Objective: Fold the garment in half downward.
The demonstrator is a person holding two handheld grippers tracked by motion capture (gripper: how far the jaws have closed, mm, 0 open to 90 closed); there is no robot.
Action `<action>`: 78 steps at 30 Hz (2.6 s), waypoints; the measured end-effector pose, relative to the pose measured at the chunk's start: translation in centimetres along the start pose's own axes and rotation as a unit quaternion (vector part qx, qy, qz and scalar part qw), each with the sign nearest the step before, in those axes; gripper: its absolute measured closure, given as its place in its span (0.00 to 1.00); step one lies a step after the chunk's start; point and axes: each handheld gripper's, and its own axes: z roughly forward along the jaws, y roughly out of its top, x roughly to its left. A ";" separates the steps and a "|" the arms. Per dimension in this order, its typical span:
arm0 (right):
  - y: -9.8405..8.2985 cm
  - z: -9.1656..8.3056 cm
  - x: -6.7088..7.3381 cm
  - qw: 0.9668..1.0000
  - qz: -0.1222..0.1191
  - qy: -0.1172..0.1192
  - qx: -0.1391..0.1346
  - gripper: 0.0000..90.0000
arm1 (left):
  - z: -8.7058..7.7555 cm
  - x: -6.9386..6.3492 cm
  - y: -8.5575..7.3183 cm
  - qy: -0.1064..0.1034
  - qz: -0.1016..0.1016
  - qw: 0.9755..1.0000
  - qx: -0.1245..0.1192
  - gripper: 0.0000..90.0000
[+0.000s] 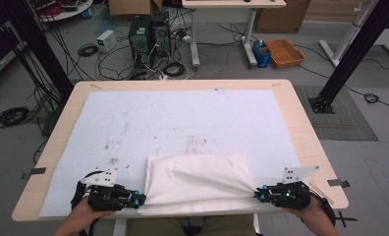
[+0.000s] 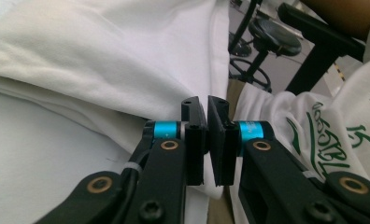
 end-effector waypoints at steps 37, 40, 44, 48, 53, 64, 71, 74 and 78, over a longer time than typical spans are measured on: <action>8.2 8.5 -9.0 0.968 0.126 -0.210 -0.063 0.96 | 3.6 11.4 6.4 0.297 -0.121 0.947 -0.037 0.99; 8.5 8.6 -9.2 0.962 0.132 -0.229 -0.073 0.96 | 3.7 12.1 7.1 0.306 -0.121 0.943 -0.041 0.99; 8.7 8.8 -9.4 0.954 0.146 -0.250 -0.079 0.96 | 3.9 12.6 7.3 0.321 -0.120 0.938 -0.048 0.99; 8.7 8.7 -9.2 0.956 0.135 -0.249 -0.075 0.88 | 4.4 12.4 7.0 0.321 -0.126 0.938 -0.048 0.82; 8.5 6.8 -8.1 0.959 0.122 -0.240 -0.085 0.59 | 3.5 10.4 6.3 0.305 -0.142 0.939 -0.066 0.58; 4.3 3.2 -4.1 0.978 0.100 -0.176 -0.054 0.59 | 4.0 4.5 3.6 0.252 -0.138 0.957 -0.023 0.55; 2.8 3.4 -3.9 0.983 0.100 -0.153 -0.030 0.91 | 4.5 3.2 3.1 0.251 -0.116 0.961 0.000 0.86; 2.8 3.6 -3.8 0.985 0.089 -0.145 -0.023 0.94 | 4.4 3.0 3.1 0.249 -0.121 0.961 -0.004 0.95; 2.8 2.5 -3.1 0.986 0.082 -0.135 -0.044 0.95 | 3.9 2.3 3.2 0.236 -0.116 0.964 -0.021 0.95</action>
